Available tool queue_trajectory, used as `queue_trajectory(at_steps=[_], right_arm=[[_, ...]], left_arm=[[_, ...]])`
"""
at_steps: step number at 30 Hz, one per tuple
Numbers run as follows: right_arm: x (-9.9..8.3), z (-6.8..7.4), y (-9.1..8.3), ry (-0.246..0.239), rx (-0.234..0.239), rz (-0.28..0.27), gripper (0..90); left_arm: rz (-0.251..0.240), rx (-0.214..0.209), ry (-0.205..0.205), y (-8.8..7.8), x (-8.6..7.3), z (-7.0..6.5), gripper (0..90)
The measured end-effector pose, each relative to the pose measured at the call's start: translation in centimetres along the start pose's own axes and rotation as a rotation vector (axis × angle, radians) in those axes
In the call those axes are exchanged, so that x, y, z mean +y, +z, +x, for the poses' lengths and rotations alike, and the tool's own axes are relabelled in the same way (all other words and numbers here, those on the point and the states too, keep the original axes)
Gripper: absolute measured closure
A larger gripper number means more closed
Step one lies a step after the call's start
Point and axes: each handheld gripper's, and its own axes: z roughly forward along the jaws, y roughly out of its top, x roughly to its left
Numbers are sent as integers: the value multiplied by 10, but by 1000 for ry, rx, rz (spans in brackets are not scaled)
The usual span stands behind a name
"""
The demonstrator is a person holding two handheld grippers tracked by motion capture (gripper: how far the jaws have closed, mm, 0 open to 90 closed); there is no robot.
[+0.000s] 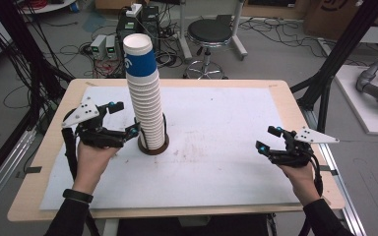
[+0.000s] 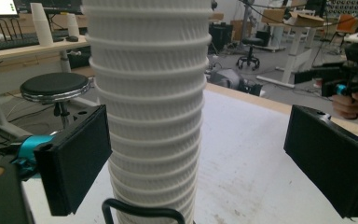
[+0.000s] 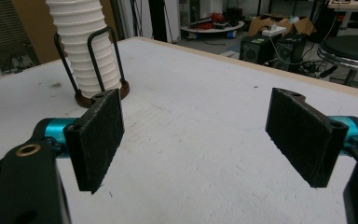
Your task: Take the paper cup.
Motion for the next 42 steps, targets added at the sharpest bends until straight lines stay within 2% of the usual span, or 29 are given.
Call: queue_trajectory(at_steps=[17, 26, 32, 33, 42], right_arm=[[-1, 0, 3, 1, 12, 14, 195], [-2, 0, 4, -2, 13, 19, 195], [-2, 0, 5, -5, 15, 19, 195], [-2, 0, 5, -5, 16, 20, 195], [1, 3, 6, -14, 25, 17, 195]], left_arm=[[-9, 15, 14, 16, 39, 14, 72], [-8, 21, 14, 26, 50, 19, 72], [-8, -1, 16, 35, 59, 22, 72], [-3, -10, 13, 38, 62, 22, 72], [31, -4, 18, 50, 65, 24, 72]])
